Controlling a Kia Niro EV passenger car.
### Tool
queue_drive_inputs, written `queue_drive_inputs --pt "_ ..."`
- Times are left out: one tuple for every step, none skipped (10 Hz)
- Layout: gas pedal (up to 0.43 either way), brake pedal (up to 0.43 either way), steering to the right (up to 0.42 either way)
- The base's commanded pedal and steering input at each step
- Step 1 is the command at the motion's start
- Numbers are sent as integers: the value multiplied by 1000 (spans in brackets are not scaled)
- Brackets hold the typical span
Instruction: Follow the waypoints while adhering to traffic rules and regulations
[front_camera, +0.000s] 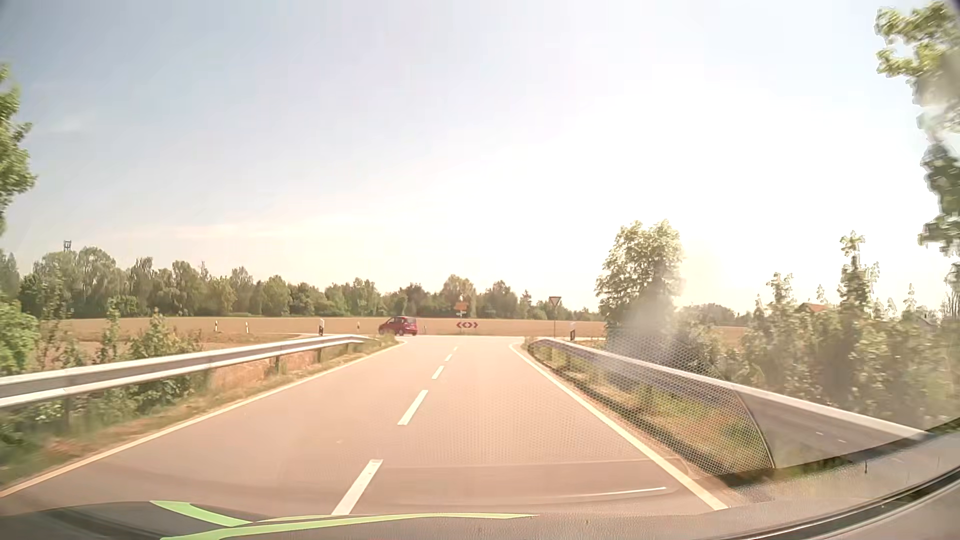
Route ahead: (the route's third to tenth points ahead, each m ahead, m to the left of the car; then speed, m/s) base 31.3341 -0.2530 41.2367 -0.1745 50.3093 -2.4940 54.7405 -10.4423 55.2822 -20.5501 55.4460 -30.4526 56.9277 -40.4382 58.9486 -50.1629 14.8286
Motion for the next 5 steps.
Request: queue_drive_inputs --pt "0 213 1" --pt "0 213 1" --pt "0 213 2" --pt "0 220 3" --pt "0 220 4"
